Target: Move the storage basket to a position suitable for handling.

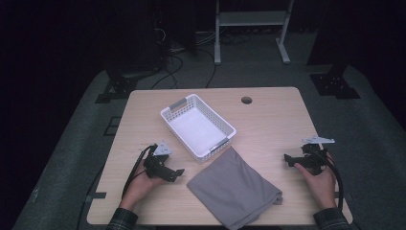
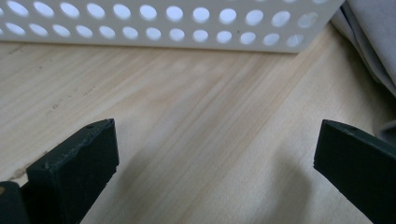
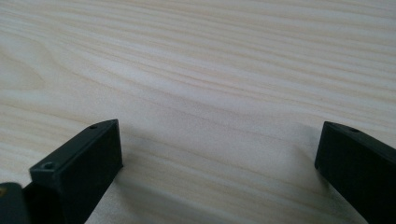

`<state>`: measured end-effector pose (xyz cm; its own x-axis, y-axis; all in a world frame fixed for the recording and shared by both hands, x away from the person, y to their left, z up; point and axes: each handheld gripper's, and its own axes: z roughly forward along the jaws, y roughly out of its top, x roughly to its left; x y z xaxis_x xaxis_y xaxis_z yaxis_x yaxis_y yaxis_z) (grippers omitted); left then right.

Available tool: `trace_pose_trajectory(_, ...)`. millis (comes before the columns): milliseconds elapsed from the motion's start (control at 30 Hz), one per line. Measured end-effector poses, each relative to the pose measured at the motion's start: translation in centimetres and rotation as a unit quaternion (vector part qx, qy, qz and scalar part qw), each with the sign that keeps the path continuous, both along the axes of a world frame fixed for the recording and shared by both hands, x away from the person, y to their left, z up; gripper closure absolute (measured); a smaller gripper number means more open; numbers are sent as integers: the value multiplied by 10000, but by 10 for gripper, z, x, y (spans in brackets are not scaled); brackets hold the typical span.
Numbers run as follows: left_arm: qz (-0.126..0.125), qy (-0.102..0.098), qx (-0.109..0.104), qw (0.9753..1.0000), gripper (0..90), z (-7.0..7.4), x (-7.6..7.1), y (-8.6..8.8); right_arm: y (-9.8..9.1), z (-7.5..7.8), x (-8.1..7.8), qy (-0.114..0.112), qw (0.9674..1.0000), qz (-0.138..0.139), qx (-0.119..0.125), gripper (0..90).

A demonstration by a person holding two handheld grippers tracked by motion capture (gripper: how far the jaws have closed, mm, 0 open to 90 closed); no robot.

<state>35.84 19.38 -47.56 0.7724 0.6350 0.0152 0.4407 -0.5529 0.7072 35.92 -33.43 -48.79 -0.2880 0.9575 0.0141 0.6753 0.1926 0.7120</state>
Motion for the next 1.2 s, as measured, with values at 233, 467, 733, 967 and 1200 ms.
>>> trace_pose_trajectory(233,276,123,-123,9995,0,9,5,-4,1,0,0,1,10000,-8,-2,0)
trace_pose_trajectory(467,249,83,-78,9996,0,16,12,-7,1,0,0,3,10000,-2,4,0)
trace_pose_trajectory(733,229,36,1,9997,0,21,21,-10,1,0,0,4,10000,-4,7,0)
trace_pose_trajectory(967,217,51,-55,9997,34,24,32,-15,1,0,0,3,10000,0,4,0)
trace_pose_trajectory(1200,247,55,-149,9996,33,25,40,-20,1,0,0,6,10000,-3,5,0)
